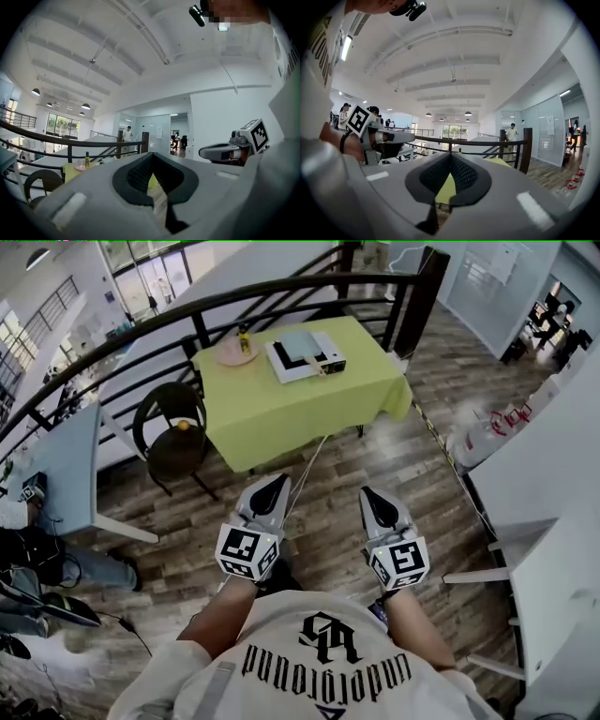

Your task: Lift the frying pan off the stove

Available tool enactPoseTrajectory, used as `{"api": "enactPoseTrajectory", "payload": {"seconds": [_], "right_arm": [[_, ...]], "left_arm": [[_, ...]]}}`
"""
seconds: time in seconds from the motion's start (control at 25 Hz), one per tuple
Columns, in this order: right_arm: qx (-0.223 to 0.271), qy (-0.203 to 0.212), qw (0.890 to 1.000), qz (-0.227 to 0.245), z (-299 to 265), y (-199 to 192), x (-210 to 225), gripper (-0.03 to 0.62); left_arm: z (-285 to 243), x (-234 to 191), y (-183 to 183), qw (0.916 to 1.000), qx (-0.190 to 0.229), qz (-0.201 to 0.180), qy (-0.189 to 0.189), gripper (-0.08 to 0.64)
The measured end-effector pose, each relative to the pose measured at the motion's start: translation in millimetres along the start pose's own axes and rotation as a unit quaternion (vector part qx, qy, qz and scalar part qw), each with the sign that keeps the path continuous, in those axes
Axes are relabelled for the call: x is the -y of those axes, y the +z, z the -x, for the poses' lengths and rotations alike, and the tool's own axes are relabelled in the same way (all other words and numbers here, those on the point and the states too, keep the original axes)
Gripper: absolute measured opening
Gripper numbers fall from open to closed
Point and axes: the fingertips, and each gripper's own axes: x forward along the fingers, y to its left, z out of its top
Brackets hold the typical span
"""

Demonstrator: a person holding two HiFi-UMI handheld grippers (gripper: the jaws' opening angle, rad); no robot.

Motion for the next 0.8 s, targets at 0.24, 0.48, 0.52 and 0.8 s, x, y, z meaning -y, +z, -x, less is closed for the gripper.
{"api": "enactPoseTrajectory", "payload": {"seconds": [0.24,0.48,0.52,0.8], "right_arm": [[0.012,-0.015,1.0,-0.021,-70.2,20.1,7.9,0.002],[0.021,-0.025,0.999,-0.019,-128.8,31.1,1.1,0.002],[0.018,-0.024,0.999,-0.02,-136.6,29.4,-1.3,0.002],[0.001,0.001,1.0,-0.029,-184.0,16.8,-7.0,0.002]], "left_arm": [[-32.0,-67.8,13.3,0.9998,-0.007,-0.012,-0.014,0.006],[-55.7,-120.4,23.4,0.9991,-0.008,-0.015,-0.04,0.006],[-58.4,-127.5,22.8,0.999,-0.01,-0.015,-0.042,0.006],[-75.1,-167.8,11.8,0.9991,-0.021,-0.007,-0.035,0.006]]}}
